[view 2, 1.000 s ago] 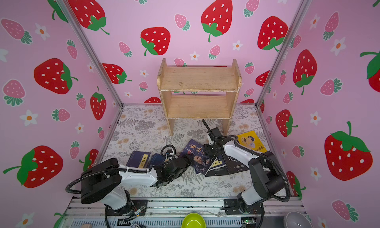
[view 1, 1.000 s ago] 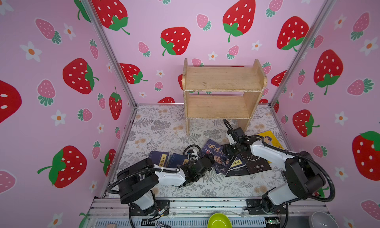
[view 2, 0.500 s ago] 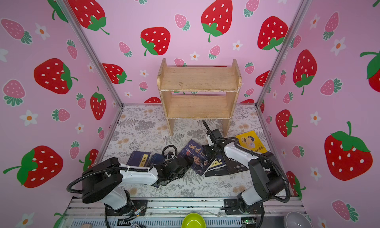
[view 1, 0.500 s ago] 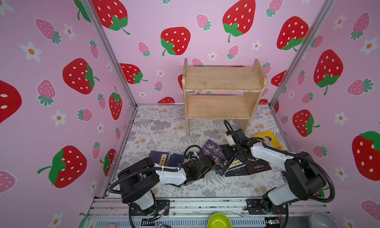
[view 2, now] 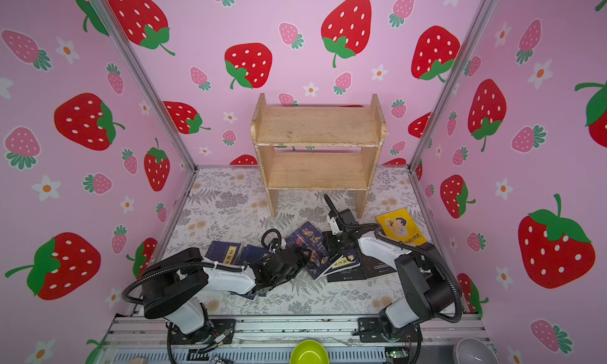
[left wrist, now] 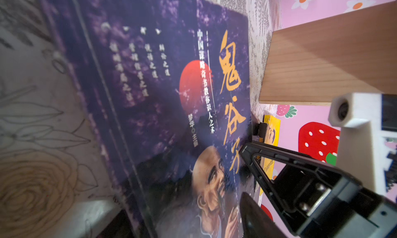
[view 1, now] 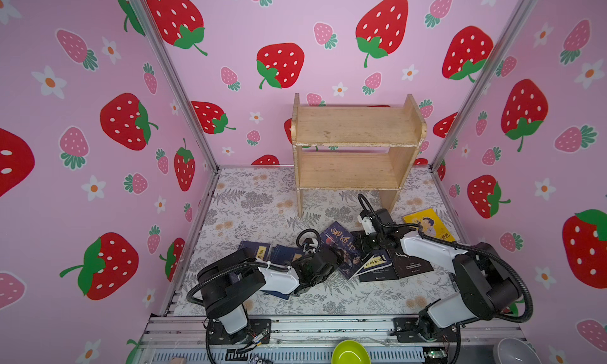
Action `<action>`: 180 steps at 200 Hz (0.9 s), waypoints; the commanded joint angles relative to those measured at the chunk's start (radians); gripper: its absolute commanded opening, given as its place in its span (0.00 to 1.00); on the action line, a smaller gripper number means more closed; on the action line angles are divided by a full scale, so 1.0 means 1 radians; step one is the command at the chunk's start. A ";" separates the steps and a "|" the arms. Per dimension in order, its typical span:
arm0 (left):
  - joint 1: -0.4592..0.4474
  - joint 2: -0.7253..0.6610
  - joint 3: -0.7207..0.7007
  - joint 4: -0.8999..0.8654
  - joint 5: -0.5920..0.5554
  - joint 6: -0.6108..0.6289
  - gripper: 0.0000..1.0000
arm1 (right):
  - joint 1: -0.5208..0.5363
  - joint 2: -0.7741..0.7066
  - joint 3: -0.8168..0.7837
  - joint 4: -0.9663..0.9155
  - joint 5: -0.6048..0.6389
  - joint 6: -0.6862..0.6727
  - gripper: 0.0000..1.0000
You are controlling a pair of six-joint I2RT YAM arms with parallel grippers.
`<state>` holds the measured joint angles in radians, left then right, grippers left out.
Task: Stacking books/files
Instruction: Pick up the books.
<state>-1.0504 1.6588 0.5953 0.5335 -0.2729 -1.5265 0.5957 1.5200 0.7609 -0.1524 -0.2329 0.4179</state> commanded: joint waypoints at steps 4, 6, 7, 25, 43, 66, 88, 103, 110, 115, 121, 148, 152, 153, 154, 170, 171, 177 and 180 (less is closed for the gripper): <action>0.001 -0.045 0.012 0.038 -0.018 0.047 0.56 | 0.012 0.020 -0.032 -0.054 -0.046 0.012 0.39; 0.001 -0.046 0.013 0.035 -0.017 0.046 0.55 | 0.012 0.019 -0.031 -0.053 -0.048 0.013 0.39; 0.002 -0.046 0.013 0.033 -0.017 0.047 0.54 | 0.012 0.019 -0.031 -0.053 -0.048 0.014 0.39; 0.004 -0.054 0.011 0.026 -0.010 0.046 0.40 | 0.012 0.013 -0.025 -0.045 -0.057 0.026 0.39; 0.009 -0.068 0.011 0.009 0.001 0.054 0.29 | 0.012 0.007 -0.025 -0.030 -0.075 0.044 0.39; 0.015 -0.101 0.019 -0.035 0.008 0.080 0.13 | 0.012 0.002 -0.023 -0.010 -0.092 0.066 0.39; 0.019 -0.151 0.035 -0.090 0.014 0.110 0.00 | 0.012 -0.010 -0.013 0.000 -0.116 0.086 0.40; 0.018 -0.205 0.057 -0.162 0.013 0.142 0.00 | 0.012 -0.041 0.005 0.012 -0.140 0.104 0.44; 0.019 -0.231 0.066 -0.188 0.011 0.163 0.00 | 0.010 -0.060 0.015 0.018 -0.150 0.112 0.44; 0.019 -0.251 0.072 -0.216 0.009 0.173 0.00 | 0.010 -0.074 0.025 0.024 -0.155 0.118 0.45; 0.021 -0.277 0.082 -0.252 0.006 0.178 0.00 | 0.010 -0.089 0.038 0.024 -0.154 0.129 0.46; 0.026 -0.411 0.119 -0.405 0.008 0.202 0.00 | 0.000 -0.168 0.126 -0.011 -0.142 0.174 0.62; 0.025 -0.435 0.129 -0.436 0.007 0.210 0.00 | -0.003 -0.181 0.140 -0.014 -0.142 0.180 0.64; 0.026 -0.439 0.130 -0.443 0.007 0.213 0.00 | -0.003 -0.186 0.142 -0.015 -0.141 0.183 0.65; 0.026 -0.445 0.134 -0.450 0.006 0.215 0.00 | -0.003 -0.189 0.146 -0.016 -0.140 0.185 0.65; 0.028 -0.543 0.194 -0.600 -0.004 0.255 0.00 | -0.013 -0.261 0.196 -0.041 -0.113 0.215 0.73; 0.029 -0.551 0.199 -0.613 -0.005 0.258 0.00 | -0.014 -0.266 0.198 -0.044 -0.112 0.217 0.73; 0.030 -0.587 0.227 -0.674 -0.011 0.273 0.00 | -0.021 -0.291 0.220 -0.058 -0.097 0.226 0.75; 0.035 -0.607 0.241 -0.701 -0.011 0.281 0.00 | -0.023 -0.303 0.229 -0.067 -0.090 0.232 0.77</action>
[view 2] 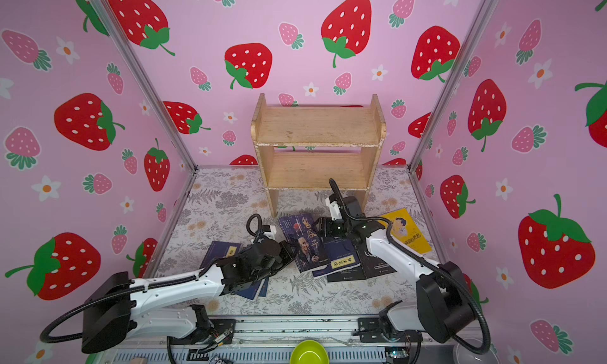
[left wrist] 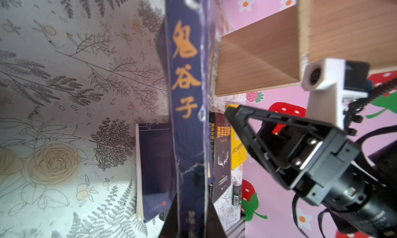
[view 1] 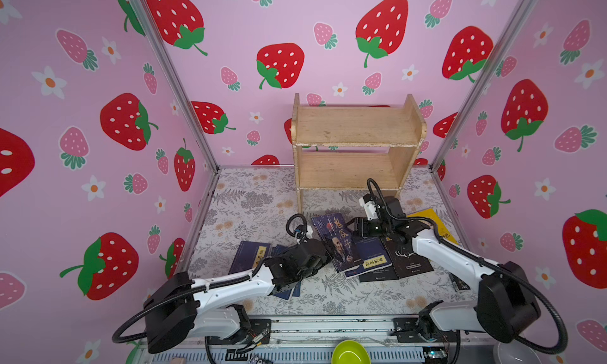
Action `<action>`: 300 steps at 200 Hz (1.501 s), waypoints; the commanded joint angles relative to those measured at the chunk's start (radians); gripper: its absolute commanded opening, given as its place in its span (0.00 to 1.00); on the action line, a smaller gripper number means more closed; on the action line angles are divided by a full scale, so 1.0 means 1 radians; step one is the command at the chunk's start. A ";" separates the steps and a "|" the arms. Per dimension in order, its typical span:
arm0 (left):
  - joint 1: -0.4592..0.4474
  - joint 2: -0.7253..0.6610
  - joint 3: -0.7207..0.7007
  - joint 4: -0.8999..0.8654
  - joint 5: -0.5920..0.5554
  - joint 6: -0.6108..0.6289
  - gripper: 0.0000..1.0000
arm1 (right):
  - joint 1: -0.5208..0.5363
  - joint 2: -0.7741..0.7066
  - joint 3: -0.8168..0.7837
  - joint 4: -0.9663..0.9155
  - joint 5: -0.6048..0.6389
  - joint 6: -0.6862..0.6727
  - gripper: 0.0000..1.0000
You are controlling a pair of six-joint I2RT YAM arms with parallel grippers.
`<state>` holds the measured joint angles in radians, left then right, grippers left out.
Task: Stacking books/files
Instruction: Pick up the books, then place the book at the bookshelf.
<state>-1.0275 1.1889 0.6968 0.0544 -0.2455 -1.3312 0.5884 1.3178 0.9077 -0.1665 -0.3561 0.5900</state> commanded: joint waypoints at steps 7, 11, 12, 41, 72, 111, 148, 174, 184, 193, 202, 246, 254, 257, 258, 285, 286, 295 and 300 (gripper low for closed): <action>0.020 -0.178 0.173 -0.264 -0.029 0.120 0.00 | -0.024 -0.127 0.110 -0.074 0.052 0.071 0.79; 0.026 -0.199 0.190 -0.283 -0.020 0.141 0.00 | -0.029 -0.144 0.123 -0.081 0.059 0.074 0.80; 0.027 -0.205 0.195 -0.289 -0.017 0.147 0.00 | -0.030 -0.148 0.126 -0.083 0.062 0.074 0.80; 0.100 -0.307 0.367 -0.402 0.090 0.261 0.00 | -0.074 -0.246 0.225 -0.105 0.112 0.103 0.91; 0.129 -0.281 0.599 -0.395 0.171 0.400 0.00 | -0.114 -0.296 0.346 -0.075 0.160 0.121 1.00; 0.165 -0.078 0.984 -0.399 0.283 0.546 0.00 | -0.122 -0.303 0.459 0.027 0.168 0.151 1.00; 0.230 0.110 1.187 -0.290 0.252 0.559 0.00 | -0.122 -0.326 0.462 0.160 0.225 0.213 1.00; 0.246 0.222 1.241 -0.179 0.134 0.525 0.00 | -0.122 -0.354 0.433 0.210 0.305 0.223 1.00; 0.248 0.259 1.250 -0.134 0.087 0.505 0.00 | -0.122 -0.351 0.433 0.217 0.317 0.218 1.00; 0.245 0.289 1.247 -0.088 0.031 0.505 0.00 | -0.122 -0.343 0.436 0.226 0.324 0.210 1.00; 0.242 0.316 1.237 -0.041 -0.010 0.474 0.00 | -0.122 -0.334 0.441 0.231 0.327 0.202 1.00; 0.242 0.493 1.329 0.120 -0.120 0.394 0.00 | -0.122 -0.288 0.479 0.241 0.337 0.158 1.00; 0.241 0.526 1.367 0.122 -0.148 0.395 0.00 | -0.122 -0.285 0.479 0.241 0.343 0.153 1.00; 0.241 0.538 1.380 0.123 -0.157 0.396 0.00 | -0.122 -0.284 0.479 0.240 0.346 0.151 1.00; 0.241 0.541 1.383 0.124 -0.162 0.396 0.00 | -0.123 -0.283 0.479 0.240 0.346 0.150 1.00; 0.244 0.626 1.476 0.183 -0.248 0.421 0.00 | -0.122 -0.272 0.479 0.232 0.351 0.133 1.00; 0.244 0.629 1.480 0.181 -0.254 0.422 0.00 | -0.122 -0.272 0.479 0.232 0.351 0.132 1.00; 0.247 0.650 1.511 0.174 -0.276 0.413 0.00 | -0.122 -0.270 0.481 0.228 0.357 0.125 1.00; 0.251 0.660 1.517 0.190 -0.275 0.403 0.00 | -0.122 -0.269 0.481 0.227 0.361 0.121 1.00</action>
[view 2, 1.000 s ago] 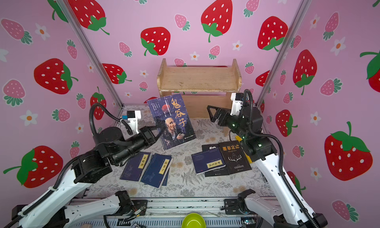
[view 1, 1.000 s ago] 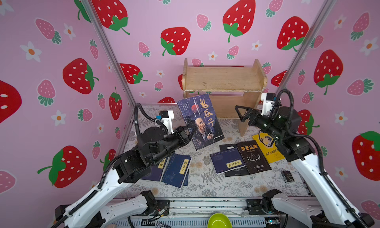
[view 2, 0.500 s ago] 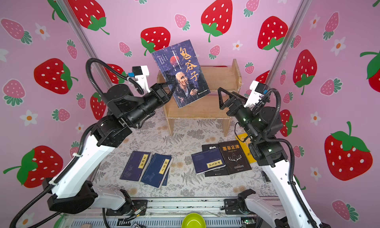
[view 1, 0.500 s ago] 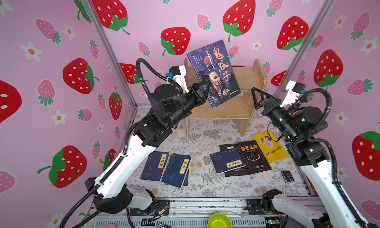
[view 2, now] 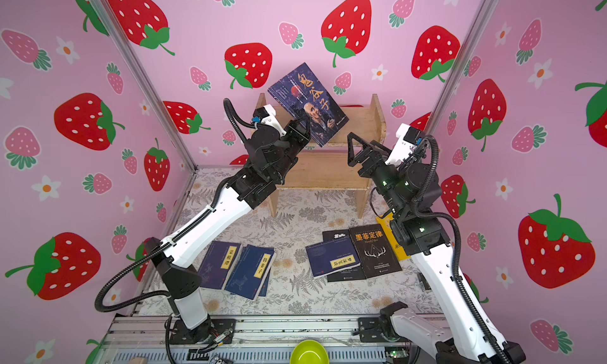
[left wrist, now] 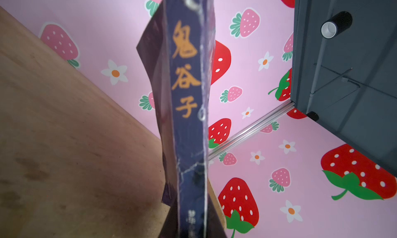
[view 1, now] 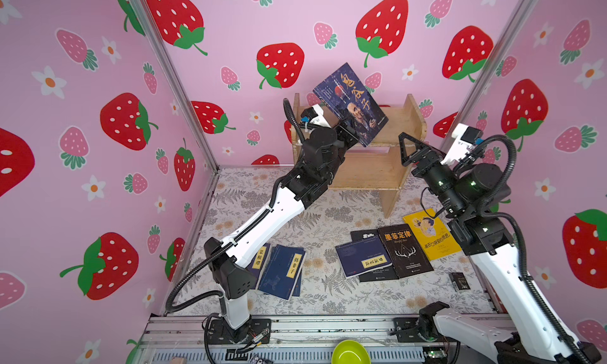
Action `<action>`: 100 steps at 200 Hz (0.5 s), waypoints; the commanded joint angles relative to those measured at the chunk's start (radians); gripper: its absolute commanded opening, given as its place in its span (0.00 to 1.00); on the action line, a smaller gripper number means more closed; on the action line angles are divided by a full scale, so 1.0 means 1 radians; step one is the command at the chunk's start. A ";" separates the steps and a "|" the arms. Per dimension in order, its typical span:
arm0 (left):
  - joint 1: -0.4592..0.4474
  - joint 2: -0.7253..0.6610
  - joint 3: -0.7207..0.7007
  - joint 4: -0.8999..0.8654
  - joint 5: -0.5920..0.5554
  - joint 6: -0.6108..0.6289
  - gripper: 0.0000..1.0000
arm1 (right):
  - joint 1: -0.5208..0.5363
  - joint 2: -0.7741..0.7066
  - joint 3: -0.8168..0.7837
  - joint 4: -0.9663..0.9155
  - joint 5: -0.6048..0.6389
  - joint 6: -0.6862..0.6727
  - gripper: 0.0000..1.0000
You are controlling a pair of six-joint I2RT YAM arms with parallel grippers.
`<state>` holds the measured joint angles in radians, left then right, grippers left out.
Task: Stacking books/files
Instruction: Place the book at the bookshelf.
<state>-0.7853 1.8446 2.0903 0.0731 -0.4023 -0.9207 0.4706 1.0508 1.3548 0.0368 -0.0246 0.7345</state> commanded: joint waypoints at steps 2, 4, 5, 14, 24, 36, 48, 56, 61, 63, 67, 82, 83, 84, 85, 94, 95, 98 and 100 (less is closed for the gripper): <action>0.011 0.007 0.125 0.176 -0.117 -0.010 0.00 | -0.004 -0.001 0.033 0.024 0.031 -0.026 1.00; 0.013 0.010 0.127 0.181 -0.116 -0.015 0.00 | -0.004 0.000 0.034 0.024 0.034 -0.027 1.00; 0.013 0.012 0.128 0.184 -0.116 -0.017 0.00 | -0.004 0.000 0.035 0.024 0.034 -0.028 1.00; 0.018 0.021 0.138 0.184 -0.125 -0.036 0.00 | -0.004 0.004 0.037 0.023 0.039 -0.037 1.00; 0.018 0.026 0.130 0.190 -0.141 -0.058 0.00 | -0.004 0.010 0.042 0.023 0.042 -0.046 1.00; 0.021 0.035 0.108 0.231 -0.150 -0.090 0.00 | -0.004 0.018 0.047 0.020 0.043 -0.050 1.00; 0.030 0.060 0.121 0.259 -0.132 -0.131 0.00 | -0.004 0.025 0.046 0.017 0.040 -0.054 1.00; 0.039 0.092 0.164 0.264 -0.106 -0.162 0.00 | -0.004 0.028 0.046 0.012 0.037 -0.055 1.00; 0.041 0.118 0.198 0.255 -0.091 -0.169 0.00 | -0.003 0.030 0.046 0.009 0.035 -0.056 1.00; 0.042 0.127 0.229 0.246 -0.087 -0.170 0.00 | -0.004 0.032 0.046 0.008 0.035 -0.058 1.00; 0.042 0.147 0.260 0.223 -0.083 -0.169 0.00 | -0.004 0.032 0.044 0.005 0.036 -0.058 1.00; 0.036 0.210 0.379 0.170 -0.083 -0.142 0.00 | -0.004 0.029 0.038 0.002 0.039 -0.062 1.00; 0.035 0.213 0.383 0.170 -0.084 -0.142 0.00 | -0.004 0.028 0.037 0.002 0.040 -0.062 1.00; 0.035 0.216 0.387 0.170 -0.086 -0.140 0.00 | -0.004 0.028 0.037 0.002 0.040 -0.062 1.00; 0.034 0.218 0.389 0.169 -0.088 -0.140 0.00 | -0.004 0.028 0.037 0.002 0.040 -0.063 1.00; 0.033 0.231 0.397 0.170 -0.109 -0.147 0.00 | -0.004 0.023 0.030 0.002 0.044 -0.064 1.00; 0.034 0.232 0.397 0.170 -0.111 -0.149 0.00 | -0.004 0.021 0.029 0.002 0.045 -0.064 1.00; 0.033 0.235 0.395 0.170 -0.117 -0.154 0.00 | -0.004 0.020 0.026 0.002 0.046 -0.066 1.00; 0.034 0.235 0.393 0.170 -0.121 -0.155 0.00 | -0.004 0.019 0.025 0.002 0.046 -0.066 1.00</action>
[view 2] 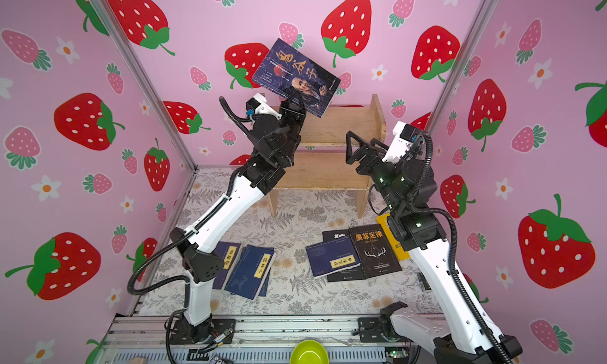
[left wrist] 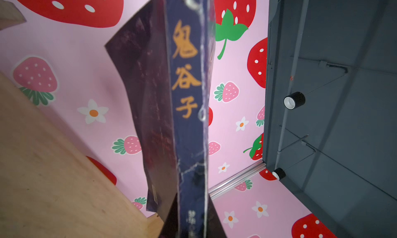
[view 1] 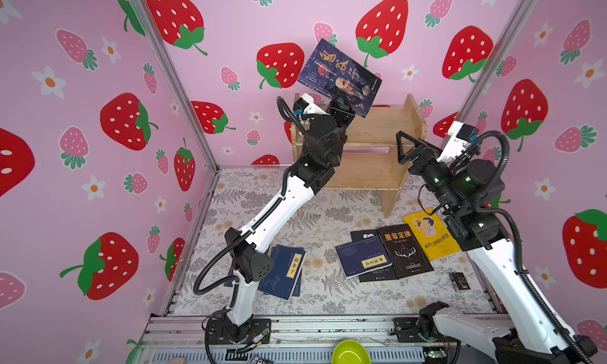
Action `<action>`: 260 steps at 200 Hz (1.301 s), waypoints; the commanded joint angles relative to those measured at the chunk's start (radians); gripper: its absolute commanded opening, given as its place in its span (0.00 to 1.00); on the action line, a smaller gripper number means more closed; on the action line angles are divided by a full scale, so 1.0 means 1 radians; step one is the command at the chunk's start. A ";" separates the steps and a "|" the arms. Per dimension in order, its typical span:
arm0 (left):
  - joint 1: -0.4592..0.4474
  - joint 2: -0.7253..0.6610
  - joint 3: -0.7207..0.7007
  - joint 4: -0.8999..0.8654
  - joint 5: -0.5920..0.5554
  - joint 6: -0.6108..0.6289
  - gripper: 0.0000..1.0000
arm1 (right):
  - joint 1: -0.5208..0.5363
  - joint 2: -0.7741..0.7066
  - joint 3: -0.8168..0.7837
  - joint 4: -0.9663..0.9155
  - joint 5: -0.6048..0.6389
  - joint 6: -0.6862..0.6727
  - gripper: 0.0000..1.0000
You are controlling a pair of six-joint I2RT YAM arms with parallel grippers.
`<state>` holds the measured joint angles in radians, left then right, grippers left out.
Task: Stacking books/files
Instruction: Place the book at the bookshelf.
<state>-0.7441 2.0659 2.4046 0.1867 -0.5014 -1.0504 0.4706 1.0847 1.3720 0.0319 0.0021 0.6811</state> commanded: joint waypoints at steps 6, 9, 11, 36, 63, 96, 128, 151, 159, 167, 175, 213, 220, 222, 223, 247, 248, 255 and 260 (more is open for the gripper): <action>-0.008 0.018 0.072 0.059 -0.034 -0.029 0.00 | -0.006 -0.019 0.003 0.005 0.022 -0.015 1.00; -0.008 0.021 0.069 0.061 -0.040 -0.028 0.00 | -0.006 -0.020 0.000 0.003 0.024 -0.015 1.00; -0.008 0.022 0.067 0.062 -0.044 -0.026 0.00 | -0.006 -0.022 0.000 0.003 0.025 -0.015 1.00; -0.024 0.036 0.051 0.029 -0.097 -0.022 0.00 | -0.008 -0.031 -0.013 -0.010 0.035 -0.018 1.00; -0.057 0.007 -0.001 -0.023 -0.152 -0.008 0.00 | -0.013 -0.028 -0.013 -0.021 0.039 -0.020 1.00; -0.114 -0.045 -0.092 -0.021 -0.245 0.055 0.00 | -0.014 -0.001 0.001 -0.022 0.055 -0.021 1.00; -0.149 -0.083 -0.152 -0.058 -0.310 0.061 0.00 | -0.015 0.050 0.031 -0.018 0.061 -0.028 1.00; -0.165 -0.126 -0.248 -0.005 -0.353 0.067 0.00 | -0.015 0.094 0.058 -0.015 0.074 -0.042 1.00; -0.167 -0.137 -0.273 0.010 -0.362 0.067 0.00 | -0.015 0.111 0.070 -0.019 0.083 -0.048 1.00; -0.167 -0.144 -0.283 0.004 -0.371 0.064 0.00 | -0.015 0.129 0.084 -0.022 0.088 -0.051 1.00; -0.167 -0.146 -0.286 -0.009 -0.381 0.054 0.00 | -0.016 0.146 0.095 -0.028 0.091 -0.046 1.00; -0.167 -0.145 -0.291 -0.017 -0.394 0.041 0.00 | -0.016 0.202 0.116 -0.019 0.075 -0.008 0.99; -0.168 -0.144 -0.291 -0.021 -0.392 0.042 0.04 | -0.016 0.212 0.121 -0.018 0.074 -0.006 0.99; -0.168 -0.144 -0.292 -0.020 -0.391 0.043 0.04 | -0.017 0.213 0.122 -0.017 0.072 -0.006 0.99; -0.168 -0.144 -0.292 -0.021 -0.390 0.043 0.04 | -0.018 0.216 0.123 -0.017 0.072 -0.006 0.99; -0.167 -0.155 -0.316 -0.027 -0.389 0.021 0.24 | -0.016 0.255 0.149 -0.015 0.031 0.003 0.98; -0.167 -0.155 -0.318 -0.027 -0.390 0.021 0.24 | -0.016 0.256 0.149 -0.015 0.029 0.004 0.98; -0.168 -0.161 -0.330 -0.028 -0.386 0.015 0.27 | -0.016 0.266 0.154 -0.011 0.018 0.007 0.98; -0.169 -0.166 -0.339 -0.028 -0.384 0.013 0.29 | -0.016 0.273 0.154 -0.007 0.012 0.010 0.97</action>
<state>-0.9138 1.9434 2.0945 0.1230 -0.8570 -1.0245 0.4595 1.3357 1.4891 -0.0063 0.0528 0.6621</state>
